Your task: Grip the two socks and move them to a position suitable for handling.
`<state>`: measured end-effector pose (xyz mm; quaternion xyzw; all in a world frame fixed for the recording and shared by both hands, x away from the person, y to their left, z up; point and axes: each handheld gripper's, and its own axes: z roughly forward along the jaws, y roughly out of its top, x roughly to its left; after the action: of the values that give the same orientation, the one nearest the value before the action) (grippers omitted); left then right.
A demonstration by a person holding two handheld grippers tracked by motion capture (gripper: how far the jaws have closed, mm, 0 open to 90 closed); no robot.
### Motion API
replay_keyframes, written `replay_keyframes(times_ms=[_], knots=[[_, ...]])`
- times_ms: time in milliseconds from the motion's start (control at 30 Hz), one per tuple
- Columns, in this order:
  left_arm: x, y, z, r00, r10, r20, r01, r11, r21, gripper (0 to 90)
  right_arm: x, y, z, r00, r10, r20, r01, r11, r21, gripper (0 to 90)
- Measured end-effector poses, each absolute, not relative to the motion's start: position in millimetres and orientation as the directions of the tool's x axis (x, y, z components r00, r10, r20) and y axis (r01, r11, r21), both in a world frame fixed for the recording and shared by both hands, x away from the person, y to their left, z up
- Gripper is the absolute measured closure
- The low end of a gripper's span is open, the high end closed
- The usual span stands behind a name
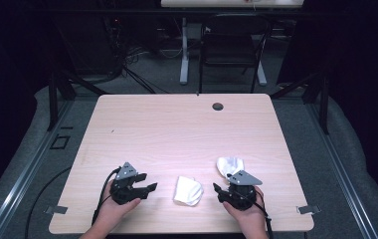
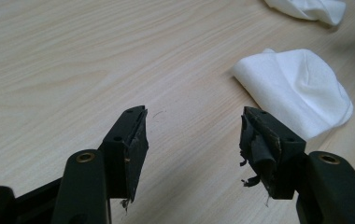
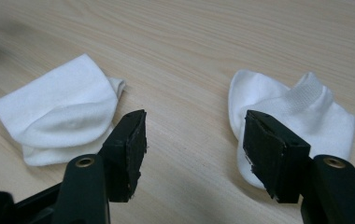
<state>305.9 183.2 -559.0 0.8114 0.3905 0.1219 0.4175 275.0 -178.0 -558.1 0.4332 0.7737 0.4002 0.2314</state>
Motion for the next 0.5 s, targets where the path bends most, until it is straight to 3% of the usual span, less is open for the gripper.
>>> replay_keyframes(times_ms=[67,167,333,467,500], knots=[[305.5,181.3,-560.6,0.673,0.730,-0.121,0.524,-0.355,0.775,41.2,275.4,-177.4,-559.4,-0.499,0.866,0.000,0.495,0.285,0.821,39.6],[302.7,177.6,-561.7,0.681,0.726,-0.094,0.504,-0.371,0.780,43.5,275.7,-176.8,-560.1,-0.538,0.842,0.025,0.490,0.289,0.822,48.9],[300.6,175.0,-563.0,0.691,0.719,-0.079,0.491,-0.386,0.781,46.5,275.6,-170.4,-561.3,-0.569,0.821,0.044,0.483,0.290,0.826,52.4],[301.3,176.1,-562.6,0.694,0.717,-0.069,0.477,-0.386,0.790,46.3,275.9,-155.2,-556.8,-0.584,0.811,0.036,0.479,0.309,0.822,60.5],[301.8,176.8,-562.3,0.691,0.719,-0.071,0.473,-0.375,0.797,45.9,275.7,-147.9,-552.7,-0.589,0.806,0.057,0.479,0.292,0.828,74.3]])
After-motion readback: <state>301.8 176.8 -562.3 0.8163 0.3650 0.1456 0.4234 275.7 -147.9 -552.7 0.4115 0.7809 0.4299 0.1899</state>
